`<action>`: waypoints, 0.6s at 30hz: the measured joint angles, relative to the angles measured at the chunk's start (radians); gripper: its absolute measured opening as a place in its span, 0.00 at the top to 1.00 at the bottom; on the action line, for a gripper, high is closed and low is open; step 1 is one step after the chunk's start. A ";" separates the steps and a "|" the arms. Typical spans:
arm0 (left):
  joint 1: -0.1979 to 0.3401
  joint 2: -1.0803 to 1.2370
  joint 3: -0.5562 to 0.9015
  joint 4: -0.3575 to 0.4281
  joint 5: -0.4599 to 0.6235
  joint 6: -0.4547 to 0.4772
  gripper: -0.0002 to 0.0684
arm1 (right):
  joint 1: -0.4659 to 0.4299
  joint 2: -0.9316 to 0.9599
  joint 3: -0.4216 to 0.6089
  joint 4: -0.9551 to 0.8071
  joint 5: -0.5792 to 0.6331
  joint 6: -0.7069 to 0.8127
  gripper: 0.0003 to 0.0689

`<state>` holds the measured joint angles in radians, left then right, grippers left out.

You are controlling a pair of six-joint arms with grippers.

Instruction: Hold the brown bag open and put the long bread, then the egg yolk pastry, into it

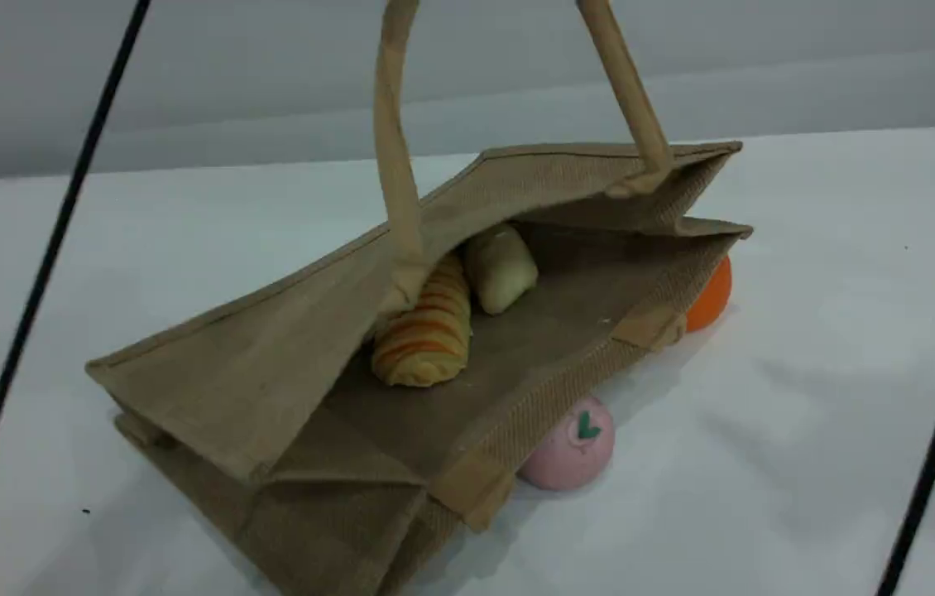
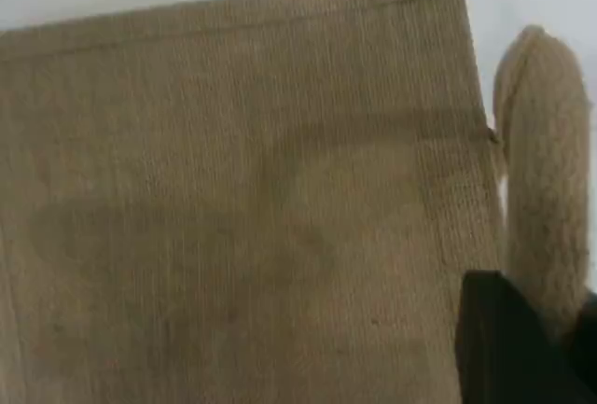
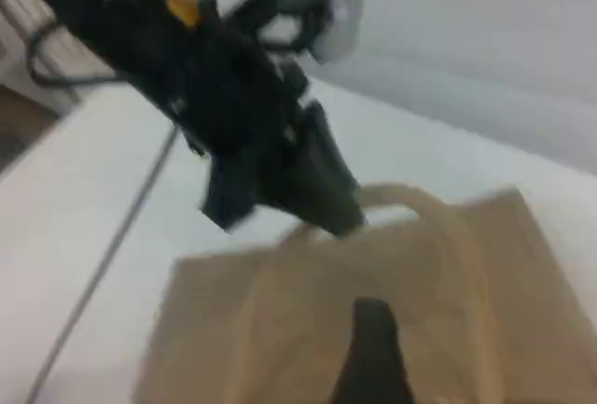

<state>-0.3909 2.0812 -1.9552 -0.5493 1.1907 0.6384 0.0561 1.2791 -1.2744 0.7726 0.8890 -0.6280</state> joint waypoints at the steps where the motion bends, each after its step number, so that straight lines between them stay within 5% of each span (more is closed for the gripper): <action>1: 0.000 0.005 0.000 0.000 0.002 0.000 0.85 | 0.000 -0.003 0.000 -0.032 0.012 0.026 0.31; 5: 0.000 0.020 0.000 -0.040 0.032 0.000 0.72 | 0.000 -0.023 0.000 -0.150 0.065 0.124 0.31; 11: 0.000 0.033 0.000 -0.116 0.029 0.009 0.35 | 0.000 -0.059 0.000 -0.246 0.101 0.184 0.31; 14: 0.000 0.024 -0.002 -0.062 0.029 -0.010 0.27 | 0.000 -0.087 0.000 -0.304 0.157 0.220 0.31; 18: 0.000 -0.006 -0.002 0.126 0.031 -0.125 0.25 | 0.000 -0.134 0.001 -0.423 0.274 0.323 0.31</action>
<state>-0.3909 2.0751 -1.9572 -0.4238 1.2218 0.5133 0.0561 1.1455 -1.2735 0.3495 1.1633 -0.3054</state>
